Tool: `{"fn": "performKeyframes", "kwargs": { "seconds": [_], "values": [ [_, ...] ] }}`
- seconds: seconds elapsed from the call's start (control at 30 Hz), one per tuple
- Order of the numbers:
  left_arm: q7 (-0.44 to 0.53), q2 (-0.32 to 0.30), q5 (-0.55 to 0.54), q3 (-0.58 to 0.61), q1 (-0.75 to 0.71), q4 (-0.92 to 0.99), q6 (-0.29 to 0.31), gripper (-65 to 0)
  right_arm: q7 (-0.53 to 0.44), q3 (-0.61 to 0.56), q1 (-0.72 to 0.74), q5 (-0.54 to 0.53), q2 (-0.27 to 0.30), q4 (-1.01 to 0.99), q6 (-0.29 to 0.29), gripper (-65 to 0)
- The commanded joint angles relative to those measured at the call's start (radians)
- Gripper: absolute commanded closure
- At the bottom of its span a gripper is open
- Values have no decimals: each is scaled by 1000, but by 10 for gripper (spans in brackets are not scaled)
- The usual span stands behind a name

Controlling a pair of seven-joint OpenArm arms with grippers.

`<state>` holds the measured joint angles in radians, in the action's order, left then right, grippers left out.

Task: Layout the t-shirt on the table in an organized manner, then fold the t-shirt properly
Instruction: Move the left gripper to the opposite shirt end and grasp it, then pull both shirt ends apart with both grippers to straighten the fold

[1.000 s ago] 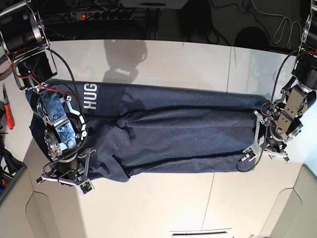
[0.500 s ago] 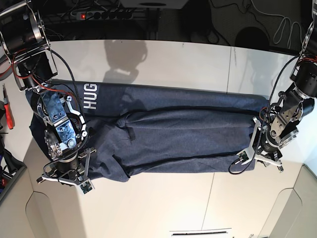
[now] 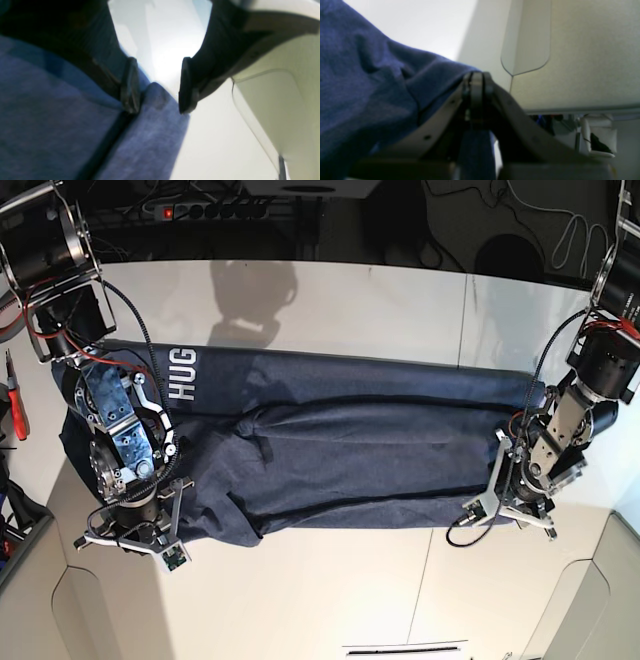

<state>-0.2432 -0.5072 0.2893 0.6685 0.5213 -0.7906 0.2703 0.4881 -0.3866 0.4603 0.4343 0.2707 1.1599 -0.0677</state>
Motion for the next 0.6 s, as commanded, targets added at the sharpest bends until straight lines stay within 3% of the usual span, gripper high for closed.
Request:
{"fn": "performKeyframes", "kwargs": {
  "seconds": [0.0, 0.2, 0.23, 0.33, 0.37, 0.47, 0.57],
  "values": [
    [11, -14, 8, -2, 37, 3, -11, -285, -16, 8, 29, 10, 6, 14, -15, 0],
    [27, -13, 6, 1, 40, 20, -12, -267, -16, 8, 29, 10, 6, 14, -15, 0],
    [35, -14, 6, 1, 40, 20, -12, -228, -16, 8, 29, 10, 6, 14, -14, 0],
    [59, -14, 6, 1, 41, 20, -12, -22, -13, 8, 29, 10, 6, 14, -14, 0],
    [68, -14, -1, 1, 41, 20, -12, 0, -11, 8, 29, 10, 6, 14, -15, 0],
    [76, -14, -42, 1, 42, 19, -34, 0, 22, 12, 29, 23, 5, 14, -16, 0],
    [71, -15, -99, -1, 47, 19, -115, 0, 36, 53, 29, 48, -11, 14, -16, 0]
  ]
}}
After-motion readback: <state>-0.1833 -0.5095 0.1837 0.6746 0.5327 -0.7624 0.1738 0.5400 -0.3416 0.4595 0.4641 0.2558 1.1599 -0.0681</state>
